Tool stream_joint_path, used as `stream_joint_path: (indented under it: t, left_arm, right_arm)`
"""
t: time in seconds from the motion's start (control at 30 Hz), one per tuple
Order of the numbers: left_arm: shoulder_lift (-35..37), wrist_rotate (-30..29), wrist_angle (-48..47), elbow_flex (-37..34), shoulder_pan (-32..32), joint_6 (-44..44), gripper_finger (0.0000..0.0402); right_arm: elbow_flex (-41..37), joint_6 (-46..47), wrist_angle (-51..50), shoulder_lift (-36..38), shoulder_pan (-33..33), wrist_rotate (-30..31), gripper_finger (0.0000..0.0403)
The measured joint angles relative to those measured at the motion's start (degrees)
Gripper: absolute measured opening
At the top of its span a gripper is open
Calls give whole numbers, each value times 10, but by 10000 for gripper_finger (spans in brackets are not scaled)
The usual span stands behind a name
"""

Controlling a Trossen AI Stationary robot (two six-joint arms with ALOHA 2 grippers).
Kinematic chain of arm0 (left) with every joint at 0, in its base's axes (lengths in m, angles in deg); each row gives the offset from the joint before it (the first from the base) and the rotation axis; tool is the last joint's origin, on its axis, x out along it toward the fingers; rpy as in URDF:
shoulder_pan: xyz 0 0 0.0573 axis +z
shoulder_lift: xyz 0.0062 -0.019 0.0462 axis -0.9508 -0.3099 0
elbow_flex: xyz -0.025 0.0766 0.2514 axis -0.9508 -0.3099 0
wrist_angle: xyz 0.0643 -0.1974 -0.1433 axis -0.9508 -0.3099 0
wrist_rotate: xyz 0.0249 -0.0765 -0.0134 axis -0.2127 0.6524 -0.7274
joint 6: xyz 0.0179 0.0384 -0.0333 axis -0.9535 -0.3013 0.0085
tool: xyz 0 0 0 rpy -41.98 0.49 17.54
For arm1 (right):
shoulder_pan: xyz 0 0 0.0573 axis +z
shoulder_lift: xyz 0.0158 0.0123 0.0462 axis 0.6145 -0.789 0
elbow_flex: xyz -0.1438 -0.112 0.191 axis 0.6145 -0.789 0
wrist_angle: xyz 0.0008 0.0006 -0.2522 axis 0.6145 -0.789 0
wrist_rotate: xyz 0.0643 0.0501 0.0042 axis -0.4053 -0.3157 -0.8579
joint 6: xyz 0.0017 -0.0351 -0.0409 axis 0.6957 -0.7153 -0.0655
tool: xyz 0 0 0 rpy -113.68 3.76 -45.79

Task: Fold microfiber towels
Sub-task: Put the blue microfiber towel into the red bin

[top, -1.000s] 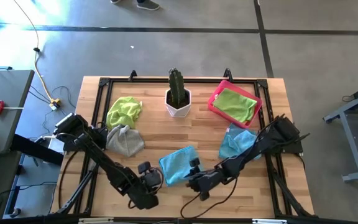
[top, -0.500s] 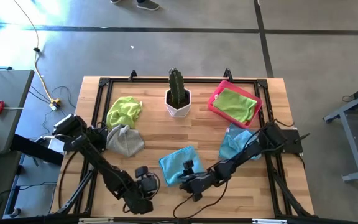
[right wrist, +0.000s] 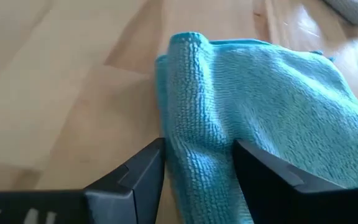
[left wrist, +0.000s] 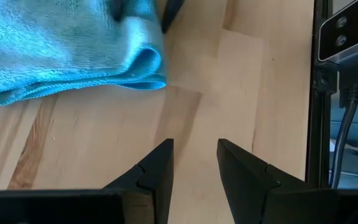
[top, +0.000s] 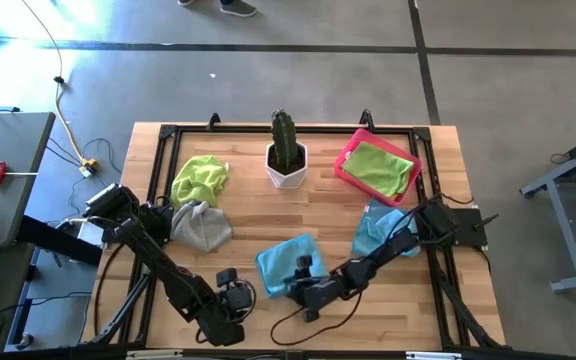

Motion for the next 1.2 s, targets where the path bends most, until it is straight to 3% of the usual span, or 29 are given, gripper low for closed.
stream_joint_path:
  t: [0.17, 0.43, 0.6, 1.0, 1.07, 1.2]
  left_arm:
    - [0, 0, 0, 0, 0, 0, 114]
    - [0, 0, 0, 0, 0, 0, 114]
    - [0, 20, 0, 0, 0, 0, 114]
    - [0, 31, 0, 0, 0, 0, 114]
    - [0, 31, 0, 0, 0, 0, 114]
    - [0, 31, 1, 0, 0, -15, 114]
  right_arm:
    - [0, 46, -28, -1, -6, 15, 144]
    - [-1, 63, -47, 2, -7, 17, 10]
    - [-6, 87, -70, 36, -10, -6, 10]
    - [-5, 306, -271, 255, -81, -233, 1]
    - [-5, 326, -321, 290, -98, -240, 1]
    - [-5, 398, -412, 350, -129, -192, 1]
